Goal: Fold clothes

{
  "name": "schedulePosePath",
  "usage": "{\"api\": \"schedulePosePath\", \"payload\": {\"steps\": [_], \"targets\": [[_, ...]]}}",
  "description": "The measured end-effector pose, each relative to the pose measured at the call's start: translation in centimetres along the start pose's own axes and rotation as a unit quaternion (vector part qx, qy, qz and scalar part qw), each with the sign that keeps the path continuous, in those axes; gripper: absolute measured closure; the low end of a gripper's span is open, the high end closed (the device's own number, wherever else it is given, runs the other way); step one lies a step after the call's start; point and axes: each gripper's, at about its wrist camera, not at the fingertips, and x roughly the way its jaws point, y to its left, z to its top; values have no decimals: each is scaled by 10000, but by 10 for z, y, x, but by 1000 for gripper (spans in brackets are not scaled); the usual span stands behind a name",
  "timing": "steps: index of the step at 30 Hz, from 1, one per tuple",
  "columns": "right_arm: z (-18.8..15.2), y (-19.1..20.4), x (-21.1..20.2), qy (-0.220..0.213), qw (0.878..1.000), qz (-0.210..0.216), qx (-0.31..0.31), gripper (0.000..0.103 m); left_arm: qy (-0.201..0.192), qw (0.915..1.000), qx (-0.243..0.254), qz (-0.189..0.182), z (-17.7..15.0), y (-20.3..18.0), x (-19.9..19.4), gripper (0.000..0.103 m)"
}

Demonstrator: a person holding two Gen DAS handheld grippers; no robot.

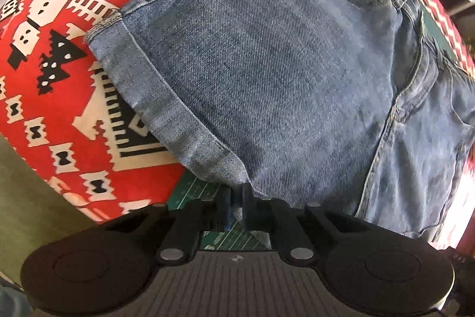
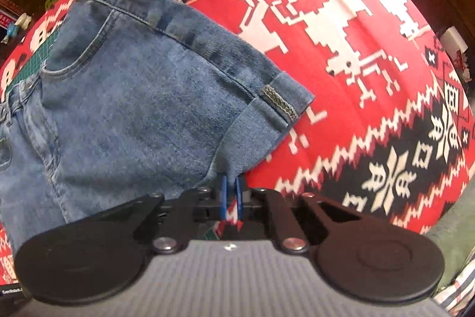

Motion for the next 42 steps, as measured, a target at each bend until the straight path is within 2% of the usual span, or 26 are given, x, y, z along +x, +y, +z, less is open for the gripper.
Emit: {"api": "schedulePosePath", "payload": {"steps": [5, 11, 14, 16, 19, 22, 24, 27, 29, 32, 34, 37, 39, 42], "targets": [[-9, -11, -6, 320, 9992, -14, 244, 98, 148, 9997, 164, 70, -7, 6, -5, 96], [-19, -17, -9, 650, 9968, -175, 428, 98, 471, 9987, 137, 144, -14, 12, 5, 96], [-22, -23, -8, 766, 9952, -238, 564, 98, 507, 9983, 252, 150, -12, 10, 1, 90], [-20, -19, -11, 744, 9961, -232, 416, 95, 458, 9979, 430, 165, -12, 7, -7, 87], [-16, -17, -21, 687, 9967, -257, 346, 88, 382, 9968, 680, 165, -10, 5, -23, 75], [-10, -18, -37, 580, 9976, -264, 277, 88, 206, 9953, 933, 182, 0, -2, -43, 75], [-5, -23, -51, 363, 9990, -254, 61, 87, 2, 9936, 1121, 102, 16, -13, -55, 74], [11, -22, -73, -57, 9993, -7, -357, 76, -343, 9891, 1429, -97, 29, -25, -68, 71], [29, -10, -77, -299, 9972, 117, -676, 72, -625, 9830, 1723, -133, 45, -43, -71, 64], [56, 8, -76, -600, 9923, 222, -1056, 68, -1064, 9704, 2162, -135, 84, -61, -70, 62], [82, 18, -66, -719, 9908, 352, -1087, 65, -1325, 9604, 2449, -110, 113, -72, -66, 57], [121, 35, -53, -830, 9878, 522, -1207, 59, -1657, 9420, 2918, 59, 154, -91, -54, 57], [144, 46, -44, -861, 9850, 599, -1367, 59, -1807, 9303, 3190, 134, 173, -101, -49, 56], [174, 65, -29, -892, 9789, 717, -1694, 59, -1675, 9196, 3552, 76, 197, -118, -42, 50]]}}
